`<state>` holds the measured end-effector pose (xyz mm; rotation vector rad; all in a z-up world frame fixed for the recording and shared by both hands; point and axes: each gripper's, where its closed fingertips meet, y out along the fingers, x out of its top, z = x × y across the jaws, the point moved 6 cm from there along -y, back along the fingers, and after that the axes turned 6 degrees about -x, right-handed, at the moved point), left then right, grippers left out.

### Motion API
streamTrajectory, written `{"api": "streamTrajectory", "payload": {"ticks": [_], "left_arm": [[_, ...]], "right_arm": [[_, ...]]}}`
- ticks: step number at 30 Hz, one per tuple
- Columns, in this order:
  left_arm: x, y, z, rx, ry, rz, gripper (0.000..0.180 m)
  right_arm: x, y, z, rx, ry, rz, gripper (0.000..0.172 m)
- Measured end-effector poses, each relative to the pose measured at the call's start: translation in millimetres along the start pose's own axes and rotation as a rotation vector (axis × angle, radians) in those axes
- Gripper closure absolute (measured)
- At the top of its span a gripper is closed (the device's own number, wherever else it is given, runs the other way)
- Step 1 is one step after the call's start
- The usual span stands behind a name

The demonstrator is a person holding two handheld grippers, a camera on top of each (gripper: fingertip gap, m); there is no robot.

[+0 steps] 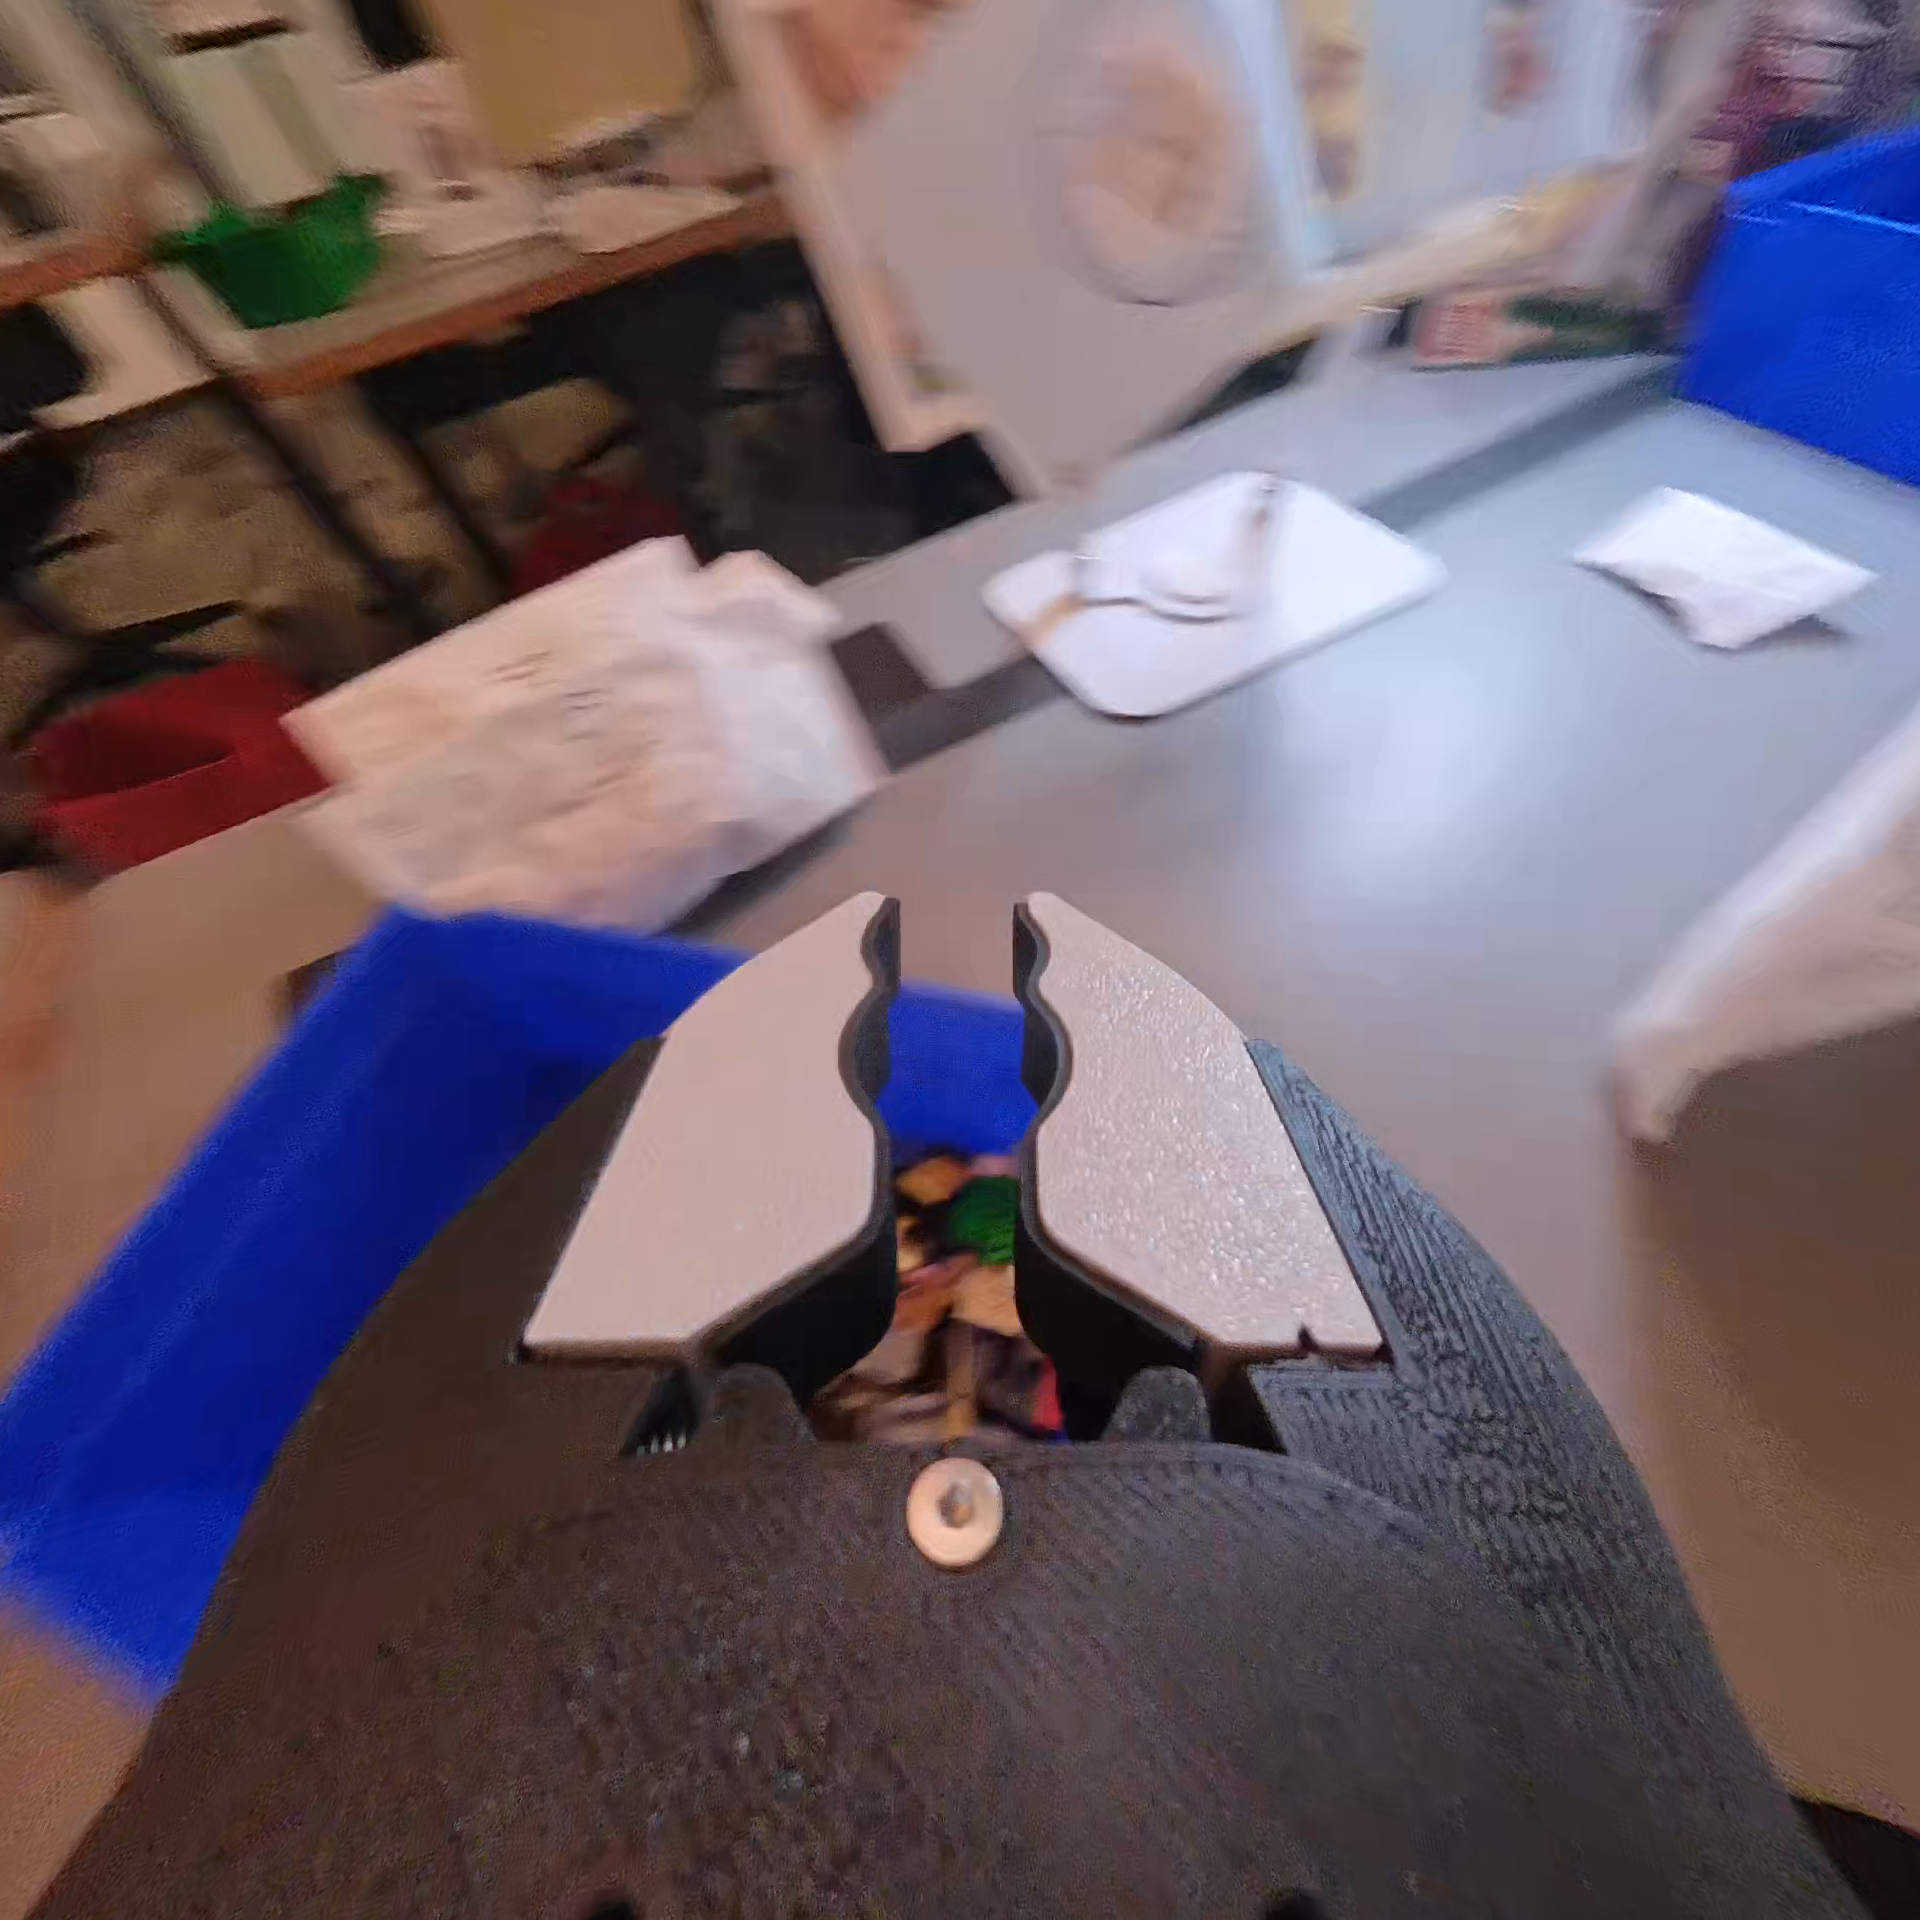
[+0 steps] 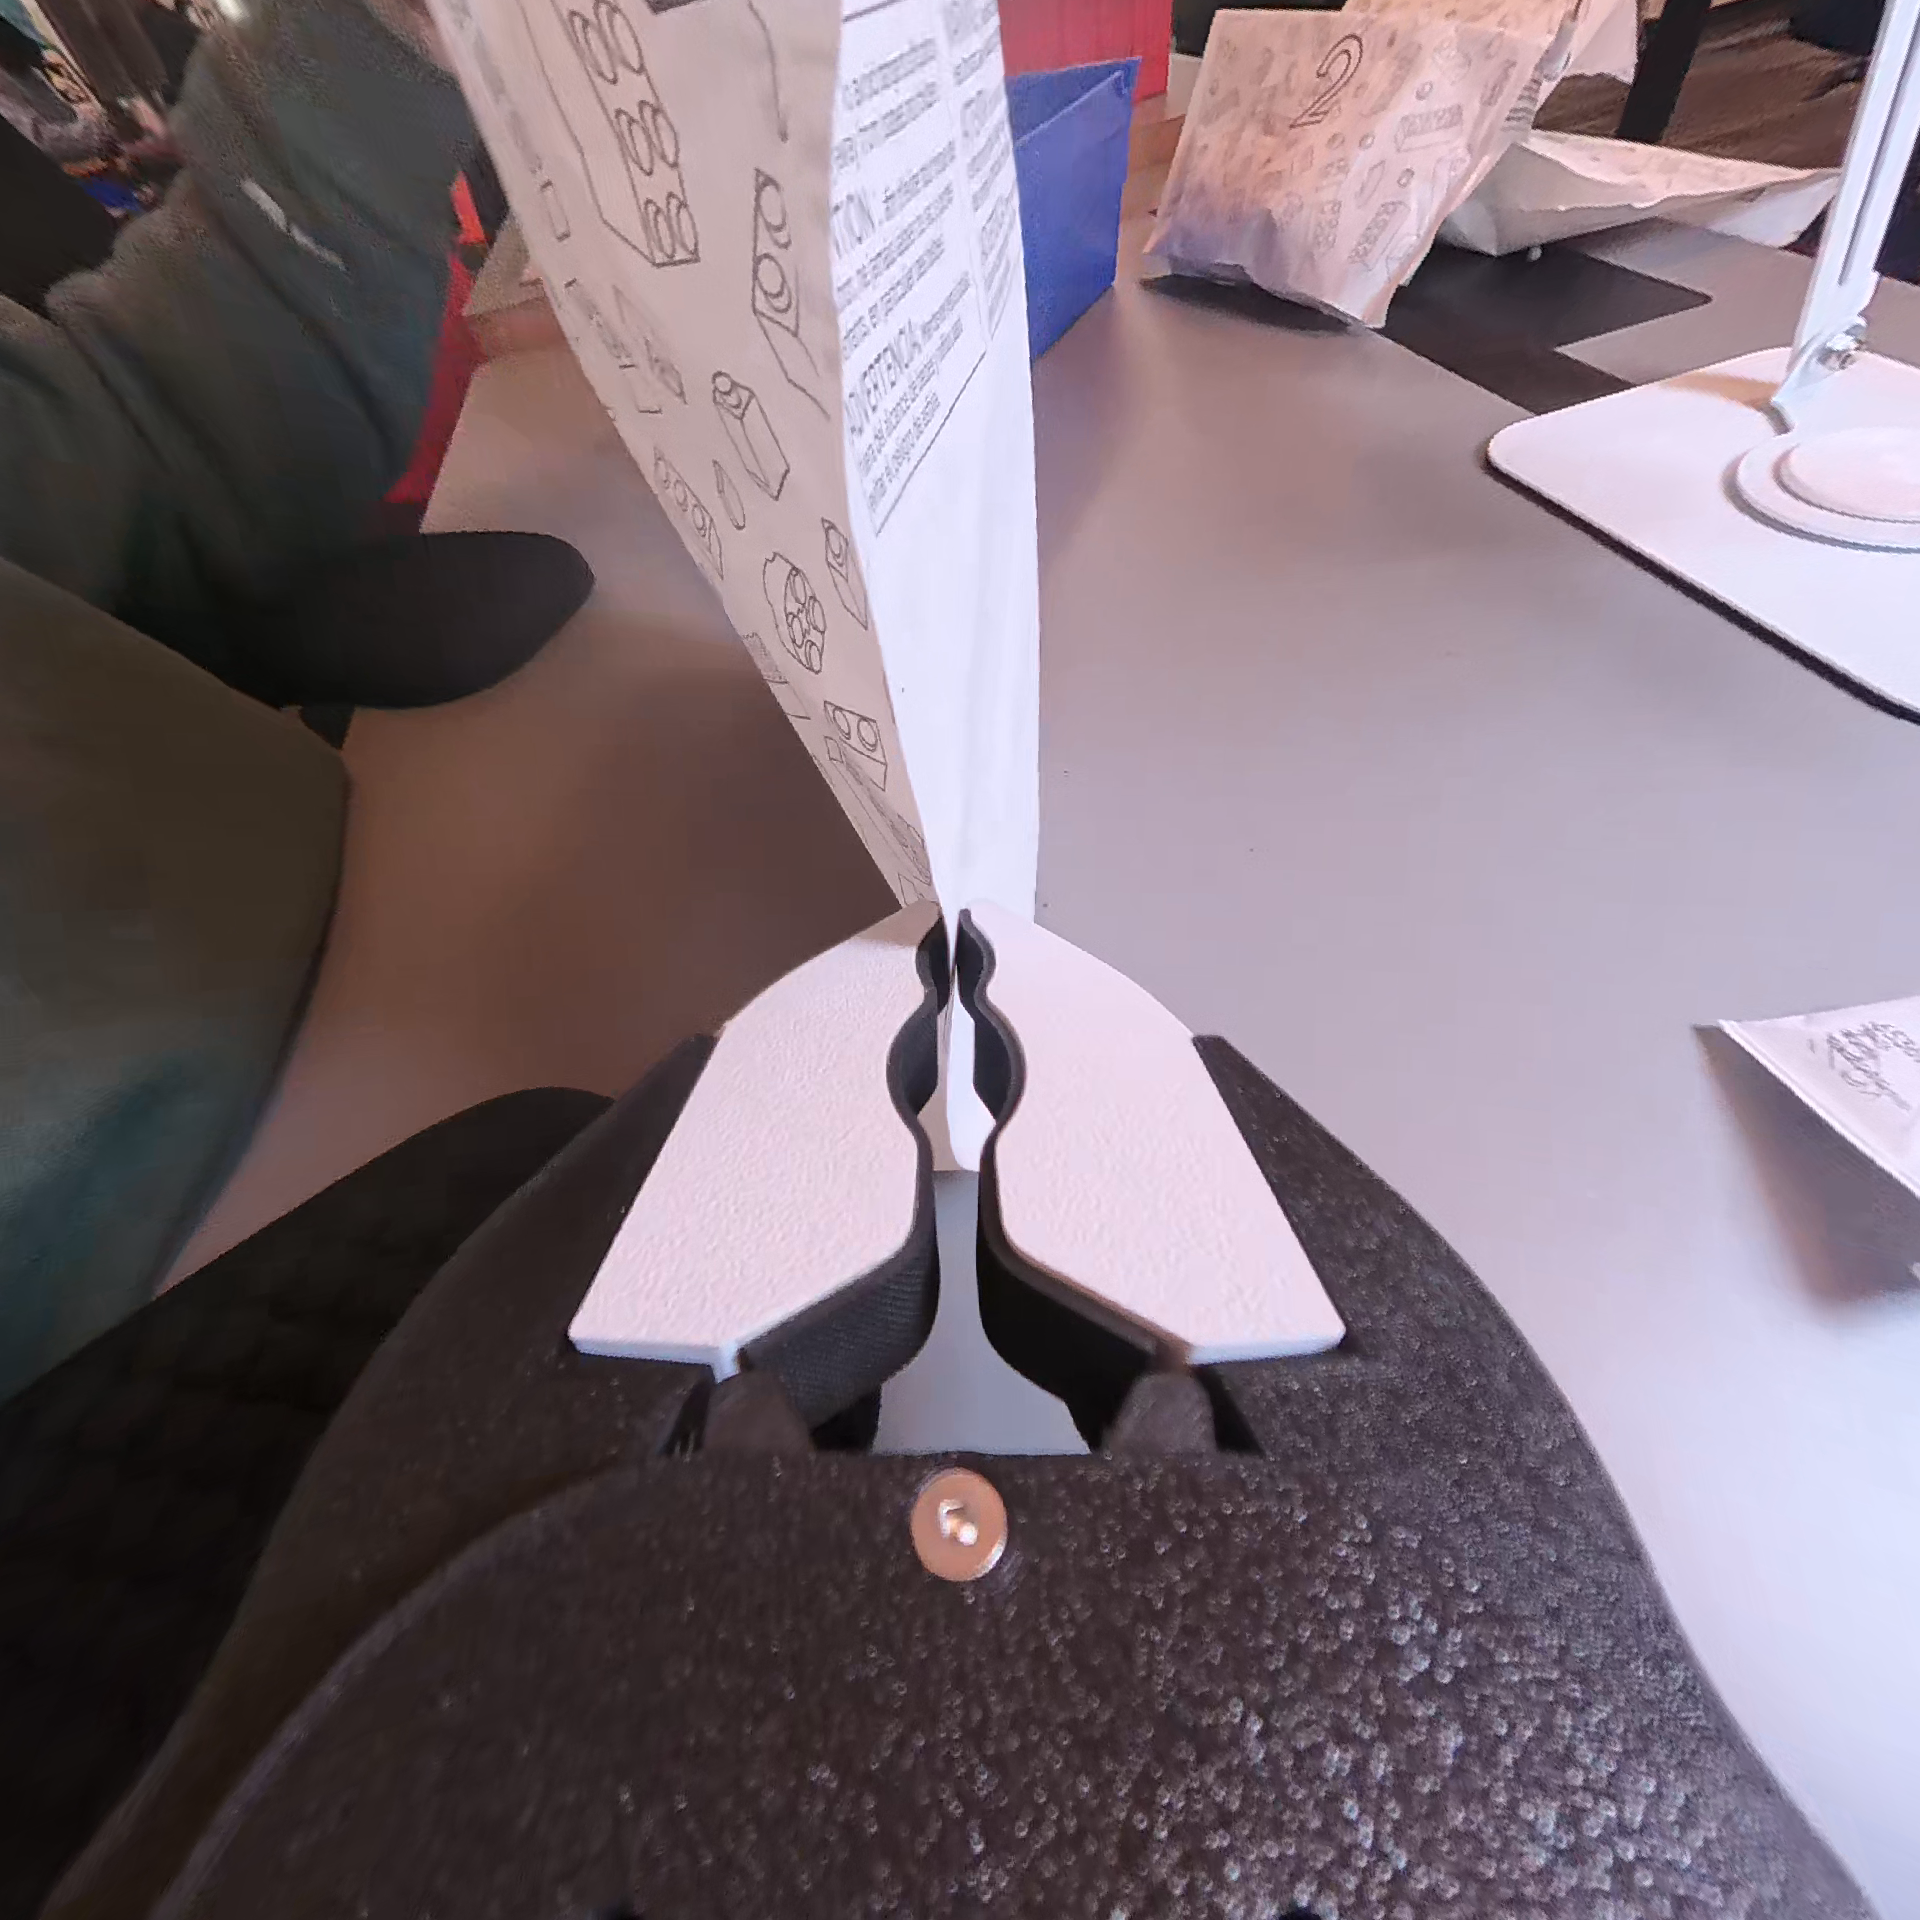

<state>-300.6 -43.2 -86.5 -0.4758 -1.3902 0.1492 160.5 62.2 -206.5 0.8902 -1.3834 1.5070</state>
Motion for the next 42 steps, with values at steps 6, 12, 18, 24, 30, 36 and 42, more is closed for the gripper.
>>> {"api": "streamTrajectory", "payload": {"ticks": [6,12,18,24,30,36,42], "left_arm": [[-93.7,-59.3,160.0,0.347,-0.463,0.443,0.117],[-150.9,-38.8,166.8,0.172,-0.744,0.629,0.125],[-134.8,15.5,159.6,0.073,-0.473,0.768,0.157],[-125.8,42.0,130.2,-0.028,-0.239,0.954,0.144],[-144.4,23.4,120.0,-0.105,-0.276,1.019,0.167],[-140.4,17.1,118.3,-0.084,-0.427,0.958,0.174],[-80.3,-6.3,137.8,0.064,-0.396,0.666,0.175]], "right_arm": [[-1.3,-6.2,-2.2,-0.037,0.011,0.020,0.171],[-2.8,-6.3,-0.9,-0.040,0.014,0.039,0.171],[-5.8,-0.9,4.4,-0.010,-0.013,0.038,0.171],[-9.0,-0.9,6.1,0.003,-0.002,0.037,0.171],[-9.8,-0.3,6.3,0.019,-0.005,0.049,0.171],[-10.5,-0.1,7.2,0.013,0.008,0.067,0.171],[-10.7,2.7,8.1,0.037,0.039,0.078,0.171]]}}
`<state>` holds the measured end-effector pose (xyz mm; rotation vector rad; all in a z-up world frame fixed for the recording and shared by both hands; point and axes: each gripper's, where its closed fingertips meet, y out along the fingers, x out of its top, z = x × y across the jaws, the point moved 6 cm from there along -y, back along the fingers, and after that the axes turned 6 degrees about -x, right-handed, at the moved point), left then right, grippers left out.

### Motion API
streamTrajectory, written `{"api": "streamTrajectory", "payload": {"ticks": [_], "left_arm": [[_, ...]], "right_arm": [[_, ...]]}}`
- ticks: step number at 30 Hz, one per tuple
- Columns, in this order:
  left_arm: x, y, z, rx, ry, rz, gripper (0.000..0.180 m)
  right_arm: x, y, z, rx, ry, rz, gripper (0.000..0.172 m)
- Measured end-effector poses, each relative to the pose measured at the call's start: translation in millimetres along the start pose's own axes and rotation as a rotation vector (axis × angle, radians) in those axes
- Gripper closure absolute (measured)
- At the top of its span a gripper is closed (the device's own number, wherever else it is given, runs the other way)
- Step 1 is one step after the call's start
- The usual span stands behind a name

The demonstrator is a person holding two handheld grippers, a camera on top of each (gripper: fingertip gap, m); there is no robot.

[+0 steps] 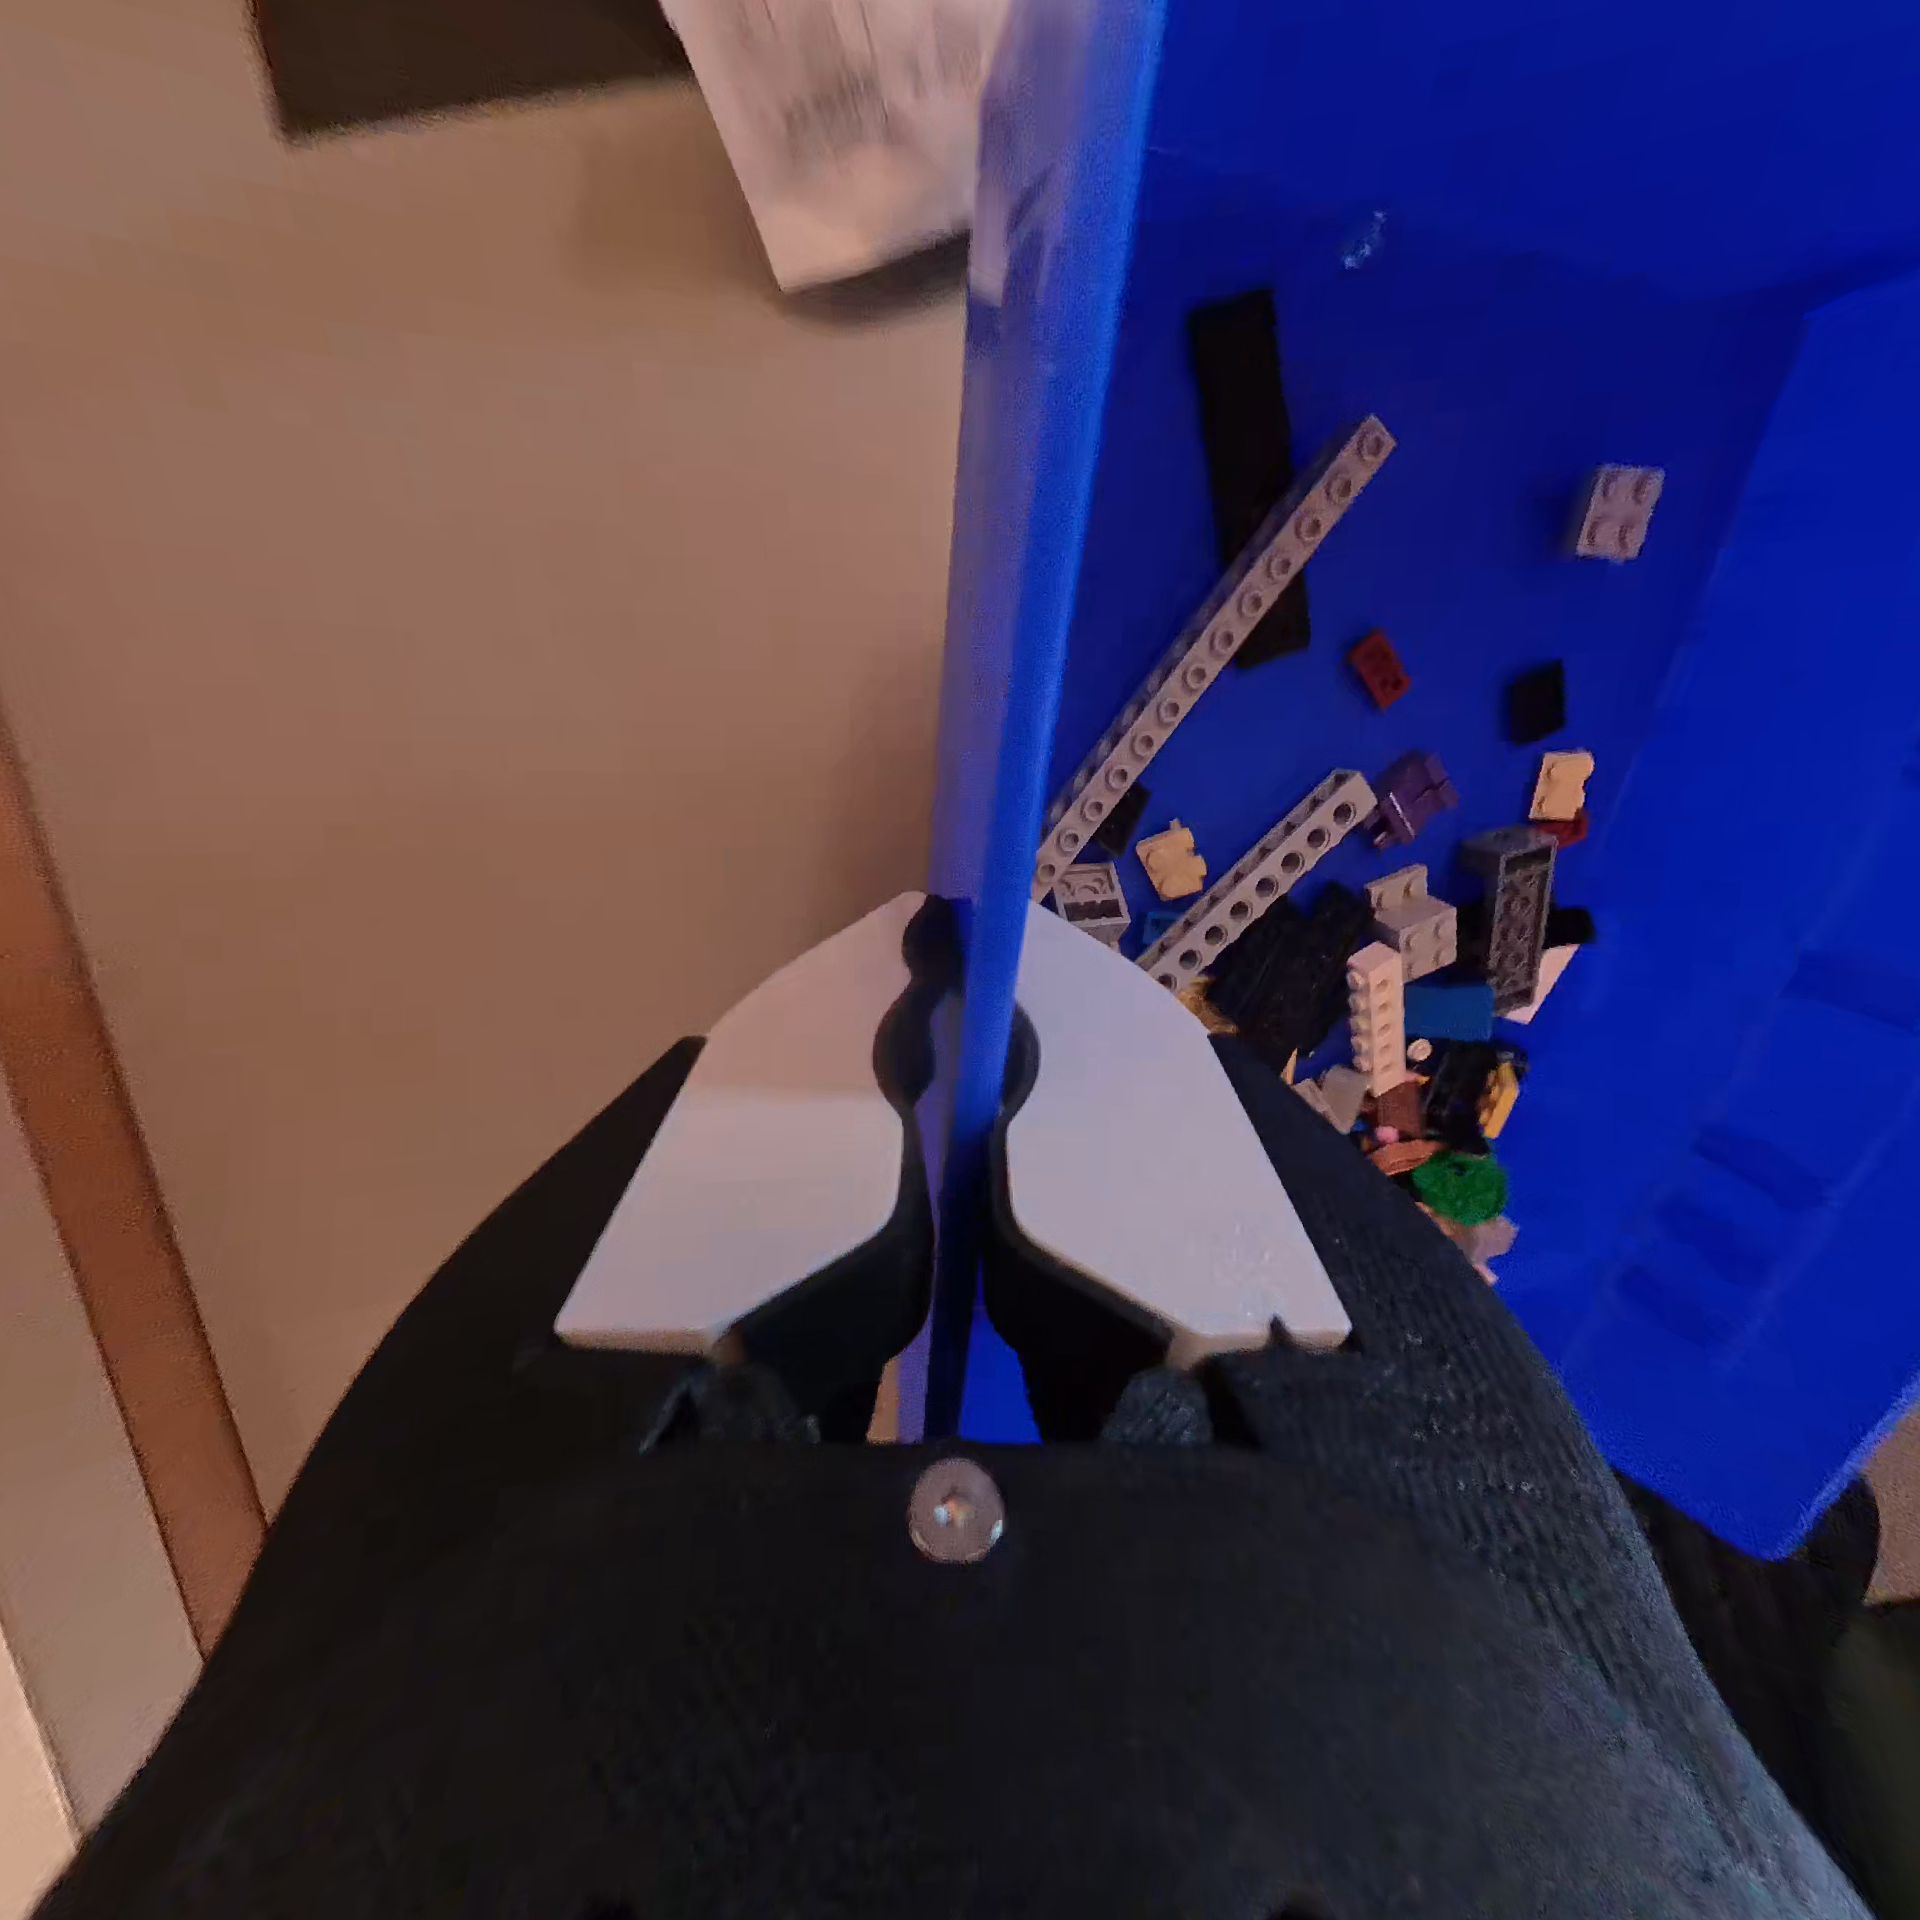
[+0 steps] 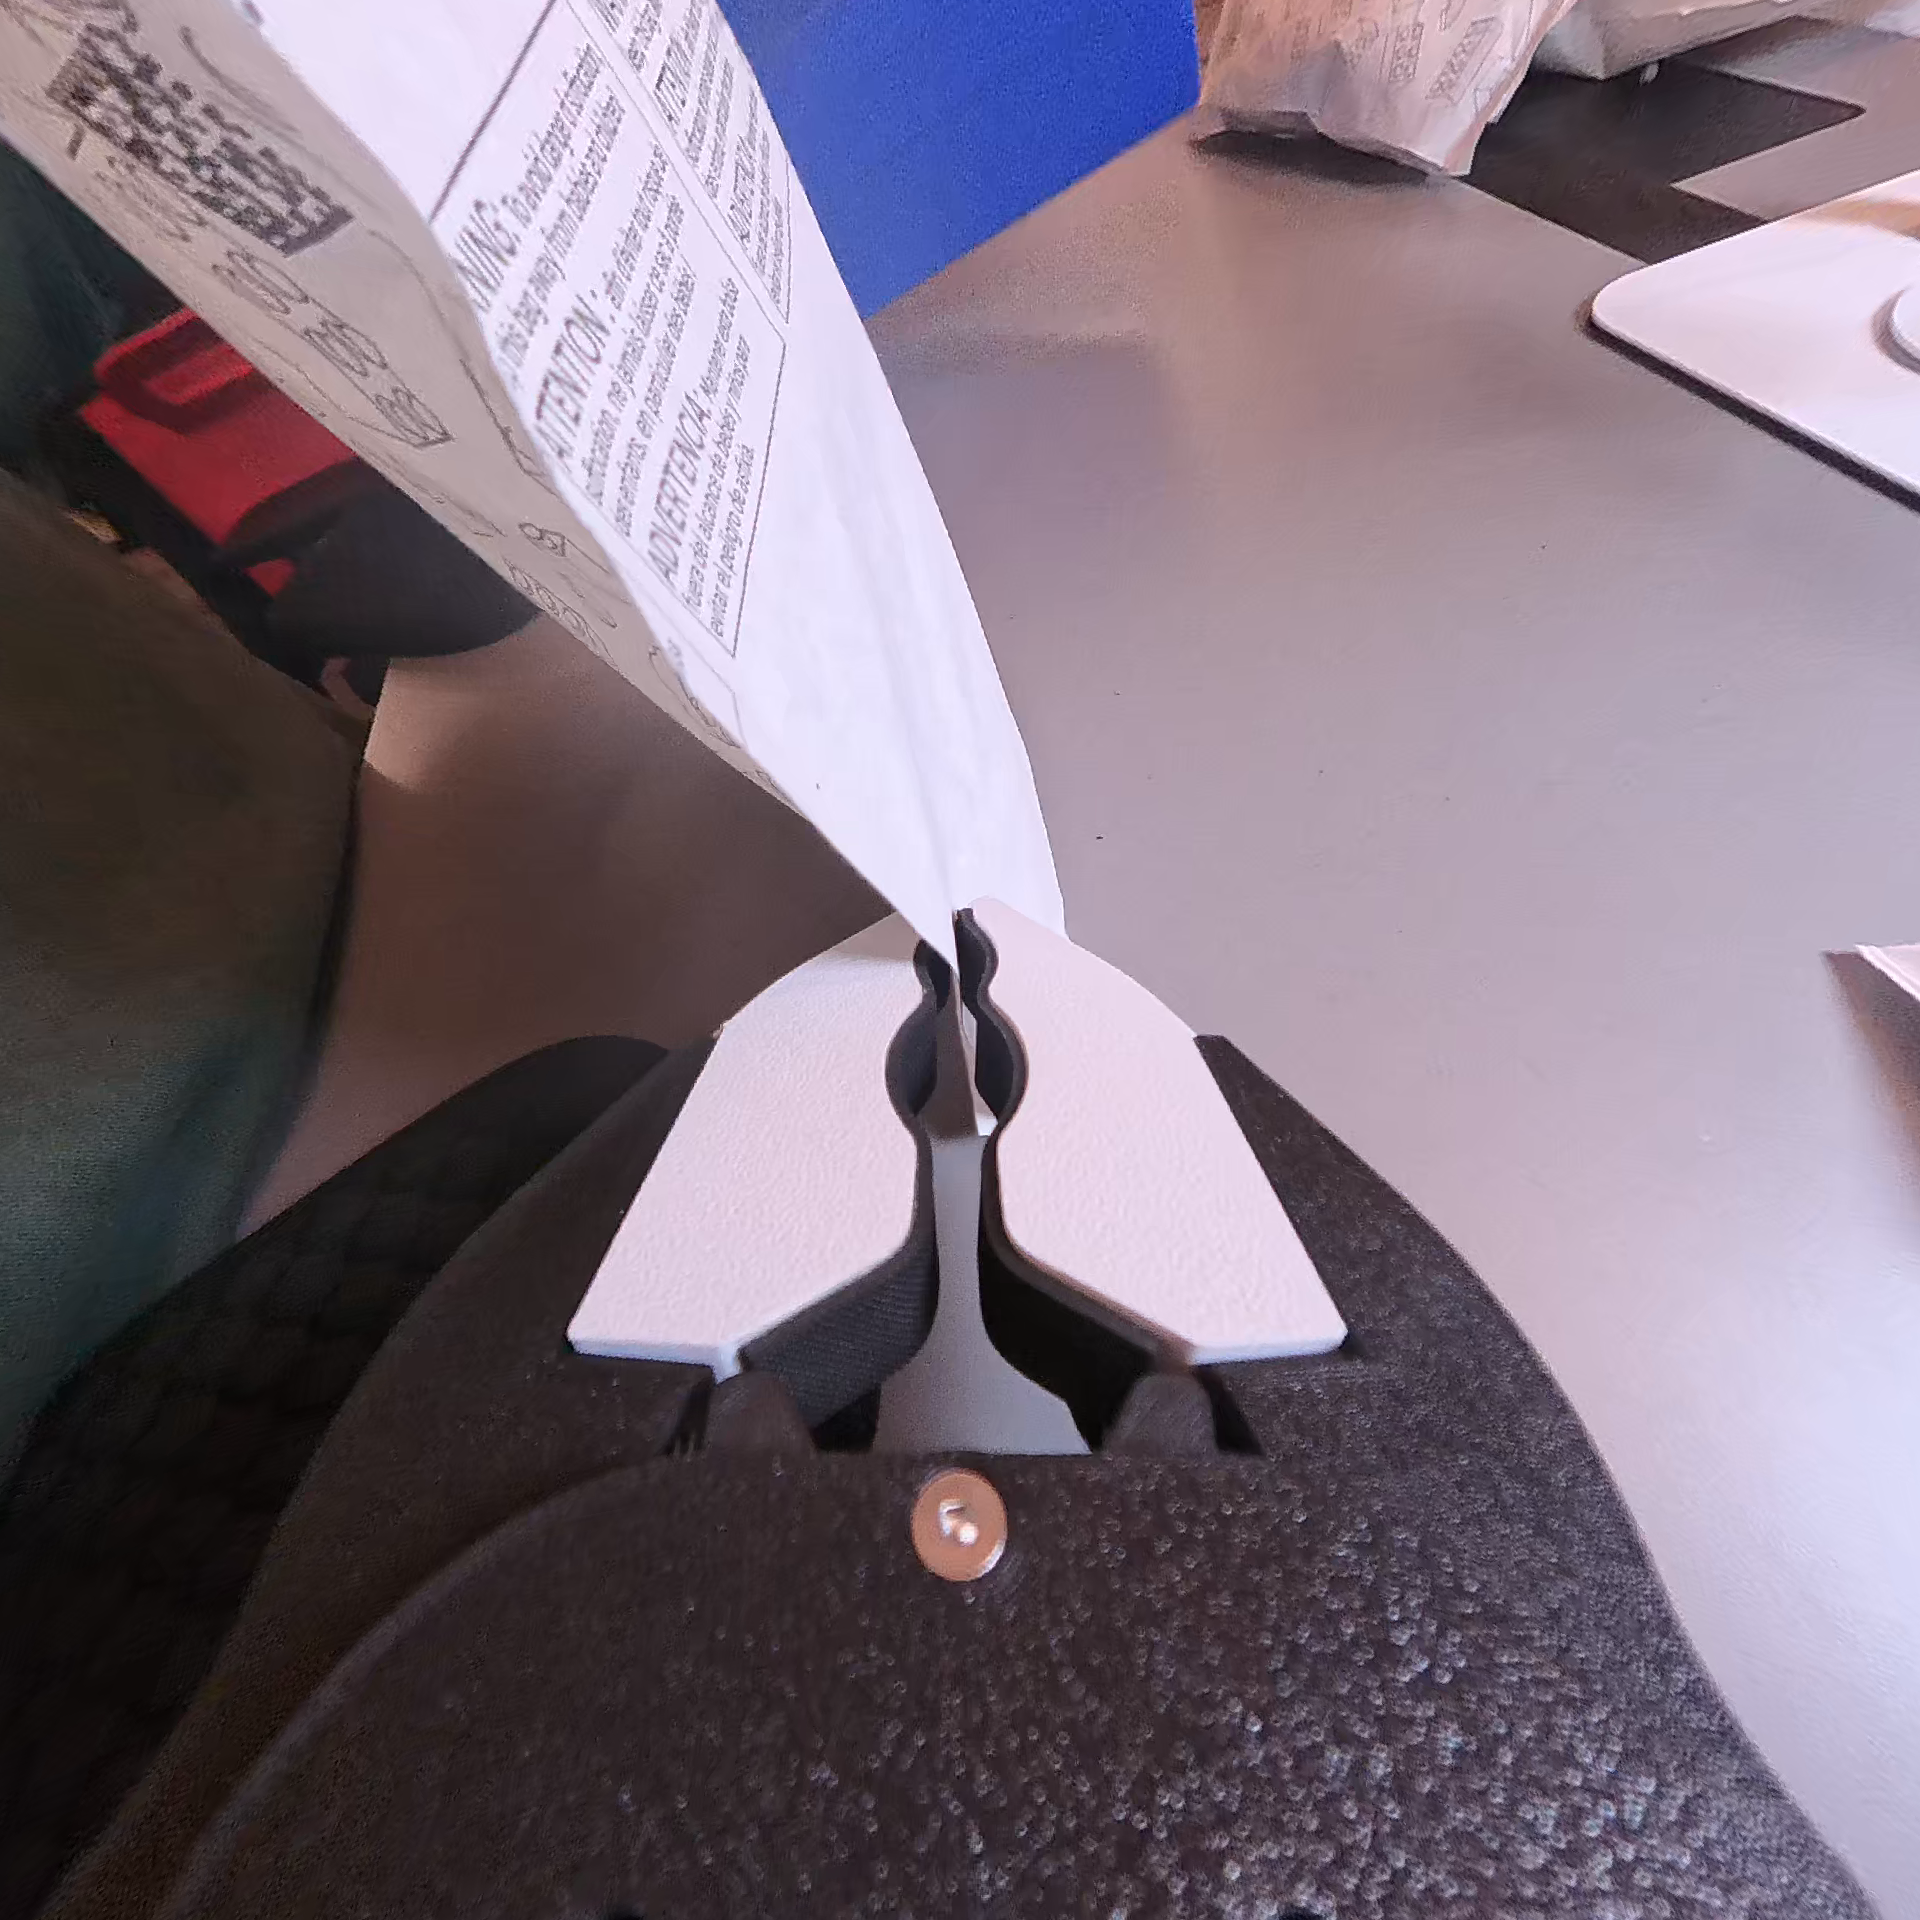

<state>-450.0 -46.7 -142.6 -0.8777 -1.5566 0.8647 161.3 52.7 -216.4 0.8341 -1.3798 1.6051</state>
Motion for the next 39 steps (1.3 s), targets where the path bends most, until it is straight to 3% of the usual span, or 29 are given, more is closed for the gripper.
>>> {"api": "streamTrajectory", "payload": {"ticks": [6,9,14,27,39], "left_arm": [[20.5,-49.5,21.0,0.167,-0.091,-0.265,0.174],[17.6,-48.3,32.7,0.177,-0.176,-0.330,0.174],[22.8,-45.9,29.2,0.154,-0.185,-0.351,0.174],[104.3,-103.8,-29.0,0.066,-0.081,-0.476,0.174],[182.6,-193.1,-86.8,-0.006,0.009,-0.652,0.174]], "right_arm": [[-0.6,0.0,2.4,-0.004,-0.007,0.011,0.171],[0.4,1.0,2.7,-0.001,-0.002,0.014,0.171],[5.5,8.6,3.4,0.031,0.024,0.036,0.171],[40.9,76.0,6.1,0.078,0.316,0.074,0.172],[77.7,137.1,2.7,0.005,0.161,0.042,0.172]]}}
